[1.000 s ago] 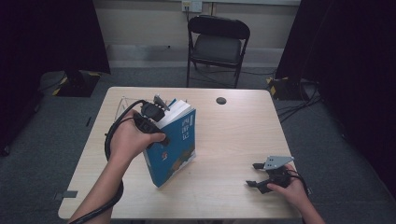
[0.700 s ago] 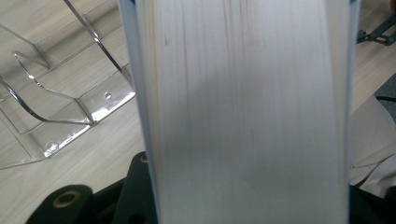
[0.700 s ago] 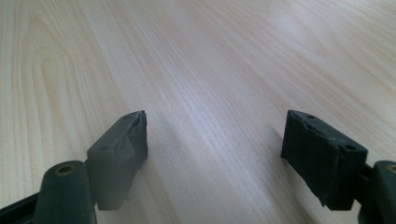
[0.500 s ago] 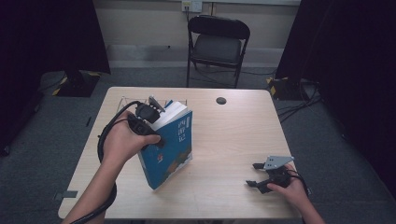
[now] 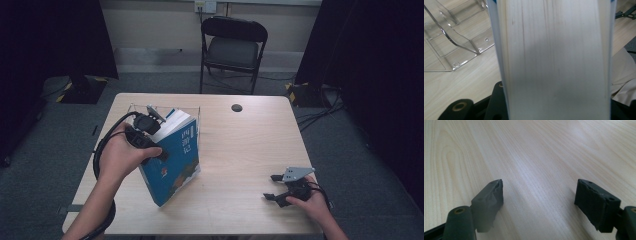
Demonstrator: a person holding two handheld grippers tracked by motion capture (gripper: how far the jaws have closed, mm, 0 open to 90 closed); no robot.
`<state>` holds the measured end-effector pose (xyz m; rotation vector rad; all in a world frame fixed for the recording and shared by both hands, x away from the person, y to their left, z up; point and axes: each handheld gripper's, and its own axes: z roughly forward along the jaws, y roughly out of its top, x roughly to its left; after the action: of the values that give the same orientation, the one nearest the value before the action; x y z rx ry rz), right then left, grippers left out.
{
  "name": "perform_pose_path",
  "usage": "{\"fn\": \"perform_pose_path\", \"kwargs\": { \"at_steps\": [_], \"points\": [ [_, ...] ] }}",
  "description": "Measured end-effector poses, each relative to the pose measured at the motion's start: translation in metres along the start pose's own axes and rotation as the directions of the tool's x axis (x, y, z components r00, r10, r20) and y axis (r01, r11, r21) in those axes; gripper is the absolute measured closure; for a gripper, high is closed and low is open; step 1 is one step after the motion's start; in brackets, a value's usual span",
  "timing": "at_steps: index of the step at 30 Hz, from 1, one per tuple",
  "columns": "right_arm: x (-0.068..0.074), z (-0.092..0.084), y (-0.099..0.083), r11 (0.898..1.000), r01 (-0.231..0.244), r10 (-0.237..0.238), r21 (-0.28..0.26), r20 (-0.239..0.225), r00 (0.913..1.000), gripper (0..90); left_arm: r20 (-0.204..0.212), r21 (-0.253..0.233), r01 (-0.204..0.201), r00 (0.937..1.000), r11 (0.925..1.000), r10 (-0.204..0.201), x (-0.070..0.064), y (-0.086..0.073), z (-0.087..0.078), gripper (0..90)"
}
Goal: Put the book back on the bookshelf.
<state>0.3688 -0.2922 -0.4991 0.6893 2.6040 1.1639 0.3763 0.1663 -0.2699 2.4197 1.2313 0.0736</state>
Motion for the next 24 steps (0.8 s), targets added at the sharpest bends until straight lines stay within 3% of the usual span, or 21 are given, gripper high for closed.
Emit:
{"fn": "perform_pose_path", "kwargs": {
  "at_steps": [24],
  "points": [
    [0.0, 0.0, 0.0, 1.0, 0.0, 0.0, 0.001, -0.002, 1.0, 22.1, -0.036, -0.003, 0.059, 0.9976, 0.9982, -0.059, 0.014, 0.026, 0.01, 61.7]
  ]
}}
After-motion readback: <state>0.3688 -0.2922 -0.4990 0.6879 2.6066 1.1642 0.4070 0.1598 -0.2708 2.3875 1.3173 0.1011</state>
